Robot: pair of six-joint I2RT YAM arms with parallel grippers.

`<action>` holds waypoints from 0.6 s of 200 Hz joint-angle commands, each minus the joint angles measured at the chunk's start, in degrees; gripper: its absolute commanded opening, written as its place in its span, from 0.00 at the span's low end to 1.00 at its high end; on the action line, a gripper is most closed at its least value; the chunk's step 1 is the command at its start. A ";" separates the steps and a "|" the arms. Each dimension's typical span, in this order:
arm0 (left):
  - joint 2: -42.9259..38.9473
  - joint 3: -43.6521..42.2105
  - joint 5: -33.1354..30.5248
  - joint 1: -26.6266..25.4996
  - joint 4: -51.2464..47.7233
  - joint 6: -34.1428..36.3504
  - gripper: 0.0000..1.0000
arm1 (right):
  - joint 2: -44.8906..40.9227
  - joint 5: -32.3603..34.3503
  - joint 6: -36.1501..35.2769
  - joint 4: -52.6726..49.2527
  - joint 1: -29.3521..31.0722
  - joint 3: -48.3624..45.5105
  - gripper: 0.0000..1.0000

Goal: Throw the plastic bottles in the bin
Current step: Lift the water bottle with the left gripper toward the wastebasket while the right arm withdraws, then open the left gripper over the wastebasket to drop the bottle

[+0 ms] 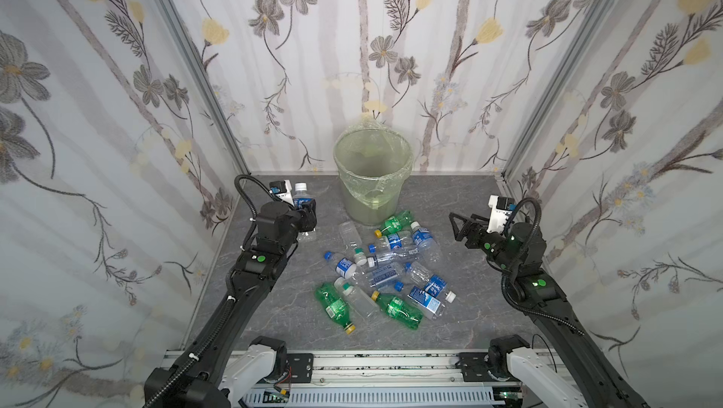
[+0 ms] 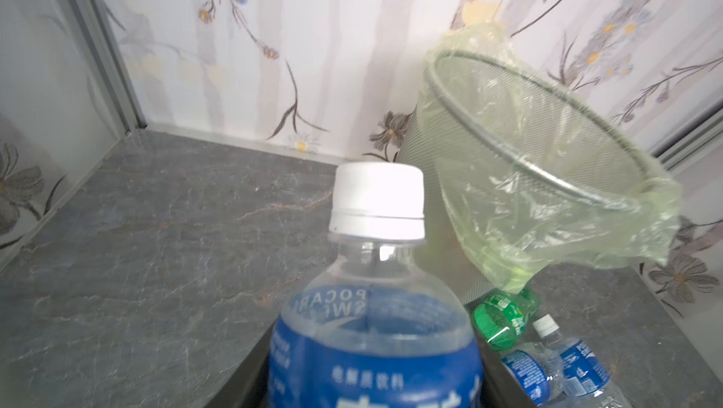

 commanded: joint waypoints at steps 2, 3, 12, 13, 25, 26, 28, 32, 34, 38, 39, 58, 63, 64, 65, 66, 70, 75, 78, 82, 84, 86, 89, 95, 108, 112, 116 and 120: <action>0.78 5.57 3.39 -2.05 1.75 0.83 0.53 | -0.97 0.44 -1.40 2.80 0.16 -0.59 0.89; 0.96 5.89 3.43 -2.13 1.78 0.87 0.53 | -1.03 0.46 -1.45 2.79 0.16 -0.59 0.89; 2.58 9.19 3.87 -3.59 1.97 1.22 0.53 | -1.39 0.39 -2.00 2.57 0.16 -0.73 0.89; 2.83 9.55 3.97 -3.69 2.02 1.24 0.53 | -1.46 0.43 -2.01 2.50 0.16 -0.75 0.89; 6.58 15.15 4.12 -5.72 2.77 1.79 0.53 | -2.09 0.78 -2.64 2.06 0.23 -0.80 0.89; 6.93 15.82 4.14 -5.89 2.86 1.87 0.53 | -2.16 0.80 -2.65 1.99 0.24 -0.79 0.90; 7.90 16.97 4.22 -6.18 3.05 2.04 0.53 | -2.28 0.90 -2.65 1.95 0.25 -0.84 0.89; 9.84 19.48 4.46 -6.79 3.31 2.28 0.53 | -2.54 1.06 -2.69 1.84 0.25 -0.94 0.89; 10.78 20.91 4.54 -7.08 3.41 2.41 0.53 | -2.63 1.21 -2.73 1.72 0.25 -0.95 0.89; 12.99 23.96 4.73 -7.55 3.53 2.54 0.53 | -2.86 1.38 -2.77 1.58 0.32 -0.91 0.89; 14.00 24.97 4.75 -7.64 3.55 2.55 0.53 | -2.89 1.41 -2.75 1.53 0.28 -0.89 0.90; 28.41 41.60 5.98 -8.87 3.46 3.29 0.55 | -3.78 1.73 -2.50 1.21 0.42 -1.17 0.89; 32.73 45.93 5.53 -9.09 3.20 3.19 0.63 | -3.95 1.98 -2.18 1.22 0.38 -1.29 0.89; 33.59 46.73 5.46 -9.07 3.12 3.19 0.66 | -3.97 2.02 -2.10 1.21 0.41 -1.39 0.89; 34.32 47.43 5.30 -9.06 3.07 3.19 0.68 | -4.02 2.03 -2.02 1.21 0.42 -1.39 0.89; 35.00 48.40 5.17 -9.06 2.92 3.19 0.70 | -4.05 2.09 -1.99 1.21 0.42 -1.43 0.89; 38.25 51.81 4.59 -9.10 2.28 3.27 0.78 | -4.15 2.25 -1.60 1.06 0.42 -1.47 0.89; 42.28 56.09 3.36 -9.06 0.71 3.38 0.84 | -4.16 2.38 -1.25 0.85 0.50 -1.52 0.89; 44.32 58.62 2.17 -9.05 -0.69 3.36 0.86 | -4.09 2.40 -1.06 0.59 0.51 -1.48 0.89; 46.95 61.78 1.14 -9.05 -2.62 3.47 0.88 | -4.01 2.36 -0.91 0.19 0.52 -1.38 0.89; 48.23 63.13 0.70 -9.05 -3.84 3.52 0.89 | -3.92 2.33 -0.89 -0.08 0.52 -1.25 0.89; 49.03 64.23 0.29 -9.17 -4.31 3.51 0.90 | -3.86 2.25 -0.87 -0.35 0.47 -1.29 0.89; 50.23 65.47 -0.15 -9.16 -5.25 3.38 0.93 | -3.77 2.12 -0.81 -0.88 0.51 -0.98 0.89; 51.31 66.20 -0.64 -9.17 -6.17 2.98 0.96 | -3.38 1.84 -0.96 -2.32 0.59 -0.43 0.89; 50.26 63.52 -1.02 -9.55 -5.93 2.41 0.98 | -2.41 1.66 -1.96 -5.86 0.65 0.68 0.89; 49.63 62.31 -1.37 -9.75 -5.86 2.39 0.98 | -2.05 1.76 -2.33 -7.02 0.69 1.06 0.89; 48.85 61.09 -1.91 -9.89 -5.78 2.51 0.99 | -1.63 2.06 -2.78 -8.25 0.67 1.42 0.89; 48.01 59.89 -2.36 -10.00 -5.76 2.70 1.00 | -1.20 2.28 -3.26 -9.31 0.69 1.69 0.89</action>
